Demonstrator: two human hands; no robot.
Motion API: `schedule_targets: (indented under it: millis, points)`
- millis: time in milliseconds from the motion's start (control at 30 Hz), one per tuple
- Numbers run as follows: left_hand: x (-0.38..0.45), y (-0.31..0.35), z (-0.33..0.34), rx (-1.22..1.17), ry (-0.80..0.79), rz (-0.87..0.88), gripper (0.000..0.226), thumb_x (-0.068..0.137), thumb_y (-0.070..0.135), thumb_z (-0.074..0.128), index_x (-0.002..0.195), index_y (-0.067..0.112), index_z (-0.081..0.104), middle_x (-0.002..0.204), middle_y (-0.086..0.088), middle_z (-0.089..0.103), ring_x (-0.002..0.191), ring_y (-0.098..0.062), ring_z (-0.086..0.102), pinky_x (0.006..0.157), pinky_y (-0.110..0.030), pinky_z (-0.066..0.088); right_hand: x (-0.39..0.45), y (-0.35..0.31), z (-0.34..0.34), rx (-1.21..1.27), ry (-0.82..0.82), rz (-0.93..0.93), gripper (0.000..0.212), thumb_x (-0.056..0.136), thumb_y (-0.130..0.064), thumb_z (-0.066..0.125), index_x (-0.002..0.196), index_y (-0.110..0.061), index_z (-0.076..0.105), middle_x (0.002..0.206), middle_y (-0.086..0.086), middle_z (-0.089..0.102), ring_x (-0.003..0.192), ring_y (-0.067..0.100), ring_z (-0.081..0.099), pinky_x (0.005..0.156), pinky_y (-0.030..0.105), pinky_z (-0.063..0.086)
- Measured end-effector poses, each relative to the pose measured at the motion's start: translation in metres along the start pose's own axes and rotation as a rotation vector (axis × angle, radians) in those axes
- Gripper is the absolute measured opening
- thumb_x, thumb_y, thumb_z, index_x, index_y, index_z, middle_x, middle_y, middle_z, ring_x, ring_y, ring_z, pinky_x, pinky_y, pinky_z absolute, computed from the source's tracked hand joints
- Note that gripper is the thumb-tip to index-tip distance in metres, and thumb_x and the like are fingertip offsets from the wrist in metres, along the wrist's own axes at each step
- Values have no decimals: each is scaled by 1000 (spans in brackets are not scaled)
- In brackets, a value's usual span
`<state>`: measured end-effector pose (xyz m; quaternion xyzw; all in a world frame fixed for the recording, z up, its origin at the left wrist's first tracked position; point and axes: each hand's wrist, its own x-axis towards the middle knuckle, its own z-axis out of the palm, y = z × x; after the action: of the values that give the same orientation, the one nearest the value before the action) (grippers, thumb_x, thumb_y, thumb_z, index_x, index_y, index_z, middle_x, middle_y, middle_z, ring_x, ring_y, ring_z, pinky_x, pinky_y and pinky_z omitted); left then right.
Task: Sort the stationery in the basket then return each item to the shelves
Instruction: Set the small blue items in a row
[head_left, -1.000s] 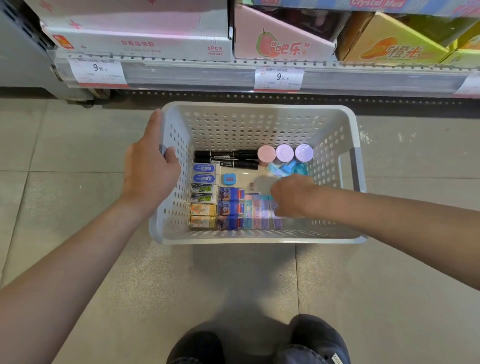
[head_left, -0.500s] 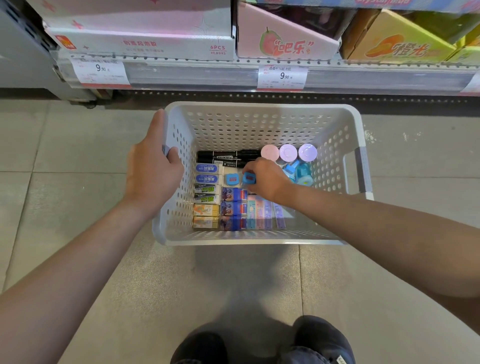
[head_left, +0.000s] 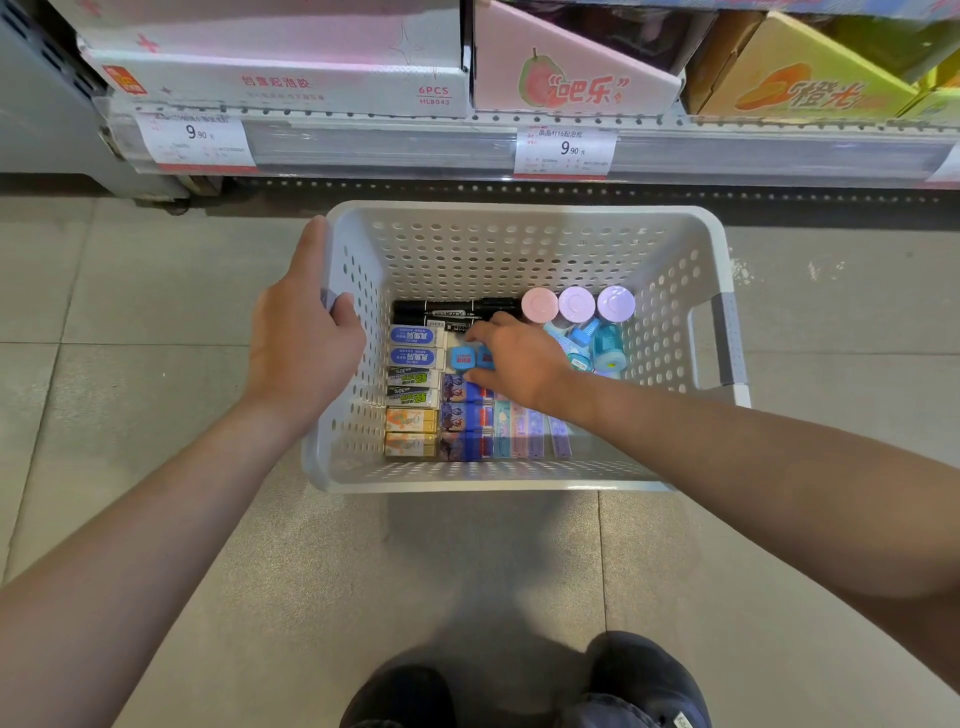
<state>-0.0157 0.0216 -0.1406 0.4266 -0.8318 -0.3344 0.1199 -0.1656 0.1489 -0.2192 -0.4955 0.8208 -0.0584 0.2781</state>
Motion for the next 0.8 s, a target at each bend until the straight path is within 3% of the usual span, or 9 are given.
schedule_targets:
  millis: [100,233,367,433,467,567,700,800]
  points:
    - [0,0,1,-8,3,4,64,95,6,47,151,22,21,88,-21,58,56,-19,47,60,-50,52,2,-5,2,-70,16,-18,42,91,-33,57,130,-18,50,125,7,52,103,30,60,76,36,50]
    - [0,0,2,-6,-4,-1,64,95,7,48,151,23,20,76,12,44,62,-30,54,61,-52,53,7,-9,3,-70,37,9,40,91,-32,56,127,-16,52,124,8,53,102,31,61,77,36,50]
    - [0,0,2,3,-3,-15,65,95,8,48,151,24,20,79,3,50,61,-27,52,60,-53,53,8,-9,1,-100,41,-32,40,91,-32,55,128,-15,51,124,7,54,105,28,60,75,33,48]
    - [-1,-1,2,1,0,-4,65,95,7,48,151,23,19,76,15,42,62,-29,54,62,-52,52,8,-7,-1,-149,19,-77,42,92,-32,54,130,-16,50,126,7,53,107,28,59,75,34,49]
    - [0,-2,1,-1,2,-4,65,95,7,48,151,23,20,74,12,44,60,-28,53,62,-50,52,8,-5,-1,-178,2,-106,44,92,-33,54,132,-16,48,126,7,53,107,28,59,74,34,48]
    - [0,-1,0,9,2,3,64,95,7,48,151,22,20,81,-20,57,54,-18,44,59,-47,50,2,1,-7,-233,-22,-172,48,92,-37,53,133,-15,44,124,8,52,103,29,60,70,34,48]
    - [0,-1,0,30,2,18,64,95,7,49,151,20,21,82,-23,58,55,-24,49,58,-46,51,-15,8,-35,-203,14,-161,36,96,-33,45,126,-14,50,120,6,57,102,28,60,73,35,51]
    - [1,-3,1,16,-5,22,64,95,7,48,151,21,20,77,-23,56,55,-28,50,56,-49,52,-22,18,-66,-219,31,-79,24,96,-21,40,101,-14,62,97,6,66,88,28,62,66,31,48]
